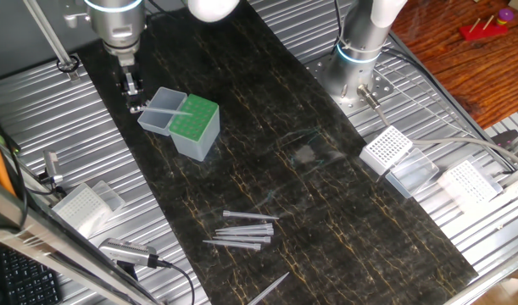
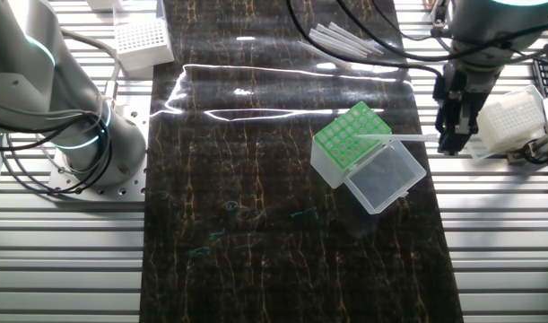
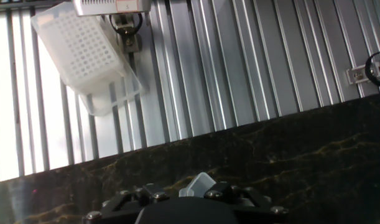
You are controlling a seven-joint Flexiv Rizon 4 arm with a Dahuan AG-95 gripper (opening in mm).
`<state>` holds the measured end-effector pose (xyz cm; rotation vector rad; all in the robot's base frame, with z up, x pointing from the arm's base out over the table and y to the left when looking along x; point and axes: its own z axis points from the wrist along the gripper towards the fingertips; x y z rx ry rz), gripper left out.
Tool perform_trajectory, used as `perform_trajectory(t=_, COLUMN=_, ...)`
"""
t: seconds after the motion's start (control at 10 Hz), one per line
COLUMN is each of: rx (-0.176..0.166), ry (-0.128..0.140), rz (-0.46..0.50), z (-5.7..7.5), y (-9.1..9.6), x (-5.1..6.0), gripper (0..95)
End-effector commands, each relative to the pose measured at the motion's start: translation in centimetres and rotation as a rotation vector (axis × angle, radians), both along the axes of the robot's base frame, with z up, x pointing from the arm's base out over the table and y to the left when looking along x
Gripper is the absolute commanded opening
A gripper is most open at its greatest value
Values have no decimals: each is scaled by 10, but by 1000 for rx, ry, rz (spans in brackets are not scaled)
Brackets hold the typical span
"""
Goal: Insert a large pipette tip into the holder for large pipette tips
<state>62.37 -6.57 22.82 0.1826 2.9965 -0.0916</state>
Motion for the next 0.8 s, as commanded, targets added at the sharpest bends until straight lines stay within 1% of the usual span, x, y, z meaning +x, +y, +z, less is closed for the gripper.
perform_trajectory(t=0.1, rx=1, ry=27, rz=6, z=4, y=-5, x=-4, gripper=190)
perform_trajectory(t=0.2, rx=0, ry=34, rz=8, z=5, y=-7, x=-6, gripper=190)
perform_trajectory(t=0.3, rx=0, ry=40, rz=11, z=7, y=-10, x=-9, gripper=0)
perform_trajectory(t=0.6, rx=-2, ry=47, rz=36, z=9, y=-19, x=-13, gripper=0)
perform_trajectory(t=0.8, rx=-5, ry=48, rz=53, z=6, y=-27, x=-12, gripper=0)
